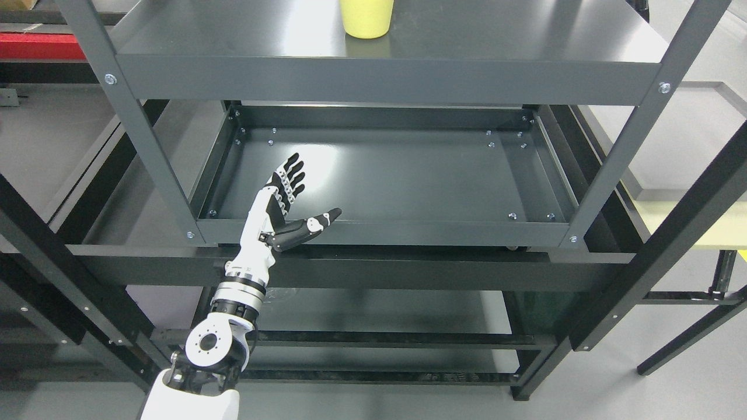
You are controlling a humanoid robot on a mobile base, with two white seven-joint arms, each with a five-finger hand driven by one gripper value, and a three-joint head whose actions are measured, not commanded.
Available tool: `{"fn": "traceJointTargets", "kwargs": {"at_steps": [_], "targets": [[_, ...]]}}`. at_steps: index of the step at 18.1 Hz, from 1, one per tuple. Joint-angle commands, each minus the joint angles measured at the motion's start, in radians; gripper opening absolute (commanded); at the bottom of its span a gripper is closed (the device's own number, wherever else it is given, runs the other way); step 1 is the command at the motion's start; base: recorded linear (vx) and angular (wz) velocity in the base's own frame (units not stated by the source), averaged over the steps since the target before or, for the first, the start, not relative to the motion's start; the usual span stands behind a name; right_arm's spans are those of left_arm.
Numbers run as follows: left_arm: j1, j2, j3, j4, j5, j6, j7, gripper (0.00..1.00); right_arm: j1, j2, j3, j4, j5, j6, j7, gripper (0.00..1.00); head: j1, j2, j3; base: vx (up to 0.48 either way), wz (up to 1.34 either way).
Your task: Place yellow IKEA cup on middle right shelf
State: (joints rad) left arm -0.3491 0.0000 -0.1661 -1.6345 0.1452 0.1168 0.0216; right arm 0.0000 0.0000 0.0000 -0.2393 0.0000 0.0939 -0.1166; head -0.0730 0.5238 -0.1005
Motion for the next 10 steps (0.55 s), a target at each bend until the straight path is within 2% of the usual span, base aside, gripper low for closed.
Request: {"fn": "traceJointTargets", "kwargs": {"at_steps": [1,10], "targets": [[0.035,0.017,0.039,-0.09,-0.001,-0.005,0.003,0.99,0.014,-0.017,0.017,0.0,-0.025,0.0,0.0,0.99,0.0,0.0,0.0,0.0,0.0],[0.059,0.017,0.057,-0.09,-0.001,-0.006,0.001,0.99,0.014,-0.017,0.017,0.0,-0.025,0.0,0.0,0.99,0.0,0.0,0.0,0.0,0.0]]}}
